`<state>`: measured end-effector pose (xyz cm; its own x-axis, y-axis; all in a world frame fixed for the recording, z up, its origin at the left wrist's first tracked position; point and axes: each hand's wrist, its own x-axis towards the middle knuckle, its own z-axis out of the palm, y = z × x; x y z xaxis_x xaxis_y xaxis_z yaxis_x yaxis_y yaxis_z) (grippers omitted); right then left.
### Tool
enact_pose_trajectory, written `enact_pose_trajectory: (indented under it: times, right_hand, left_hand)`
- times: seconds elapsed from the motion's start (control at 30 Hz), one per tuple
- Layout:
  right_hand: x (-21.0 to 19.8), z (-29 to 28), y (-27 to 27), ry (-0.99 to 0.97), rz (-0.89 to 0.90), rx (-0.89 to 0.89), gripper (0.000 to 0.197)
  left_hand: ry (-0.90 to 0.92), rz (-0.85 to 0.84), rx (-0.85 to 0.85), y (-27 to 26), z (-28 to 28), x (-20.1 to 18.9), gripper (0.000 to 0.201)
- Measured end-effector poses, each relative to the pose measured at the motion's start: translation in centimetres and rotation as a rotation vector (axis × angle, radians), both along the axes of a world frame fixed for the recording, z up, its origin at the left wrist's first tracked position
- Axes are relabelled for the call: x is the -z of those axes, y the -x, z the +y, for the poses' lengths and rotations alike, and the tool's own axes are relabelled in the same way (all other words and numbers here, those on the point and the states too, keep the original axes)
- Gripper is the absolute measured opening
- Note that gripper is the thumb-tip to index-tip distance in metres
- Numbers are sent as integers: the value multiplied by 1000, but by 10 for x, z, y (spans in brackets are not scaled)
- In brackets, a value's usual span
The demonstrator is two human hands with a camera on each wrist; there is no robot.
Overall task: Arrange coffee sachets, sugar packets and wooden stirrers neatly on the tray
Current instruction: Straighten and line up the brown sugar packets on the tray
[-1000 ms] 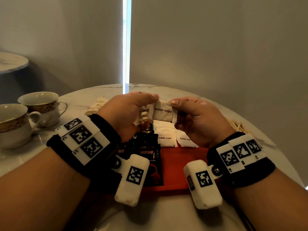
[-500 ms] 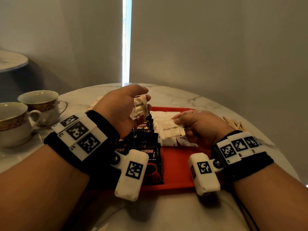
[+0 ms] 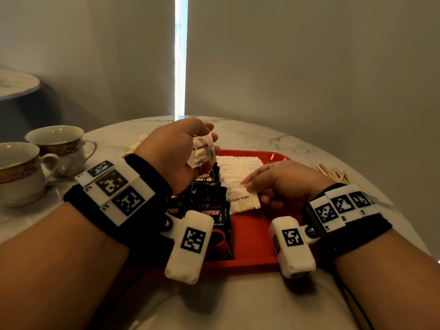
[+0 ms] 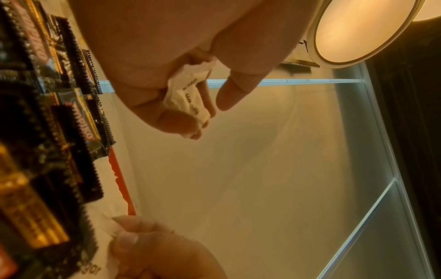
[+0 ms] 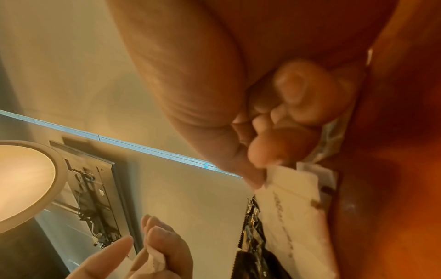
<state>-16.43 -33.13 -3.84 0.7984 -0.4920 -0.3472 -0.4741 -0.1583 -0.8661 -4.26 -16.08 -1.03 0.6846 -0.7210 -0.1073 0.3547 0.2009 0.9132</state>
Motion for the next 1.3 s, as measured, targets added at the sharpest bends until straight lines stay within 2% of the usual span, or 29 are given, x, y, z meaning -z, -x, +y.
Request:
enact_pose_trajectory:
  times: [0.5,0.7,0.93,1.07,1.13,1.23,1.3]
  right_hand:
    - [-1,5,1,-7,-20,27,17]
    - [-2,5,0,55,-82,86,18]
    - [-3,14,1,-178,20,-23,21]
    - [-3,15,-1,-219,15,-35,22]
    - [-3,15,0,-219,10,-38,22]
    - [-3,14,1,-198,-44,-29,20]
    - [-4,14,0,-162,-149,-23,18]
  left_hand:
    - [-9,9,13,1,1,0,19]
    - [12,14,-1,1,-1,2,21]
    - [49,57,-26,-2,-6,4,26]
    - [61,64,-34,-2,-9,5,42]
    - [59,44,-28,-2,-10,5,44]
    - [52,-3,-1,-3,-7,8,38]
    - [48,-50,35,-5,-5,9,31]
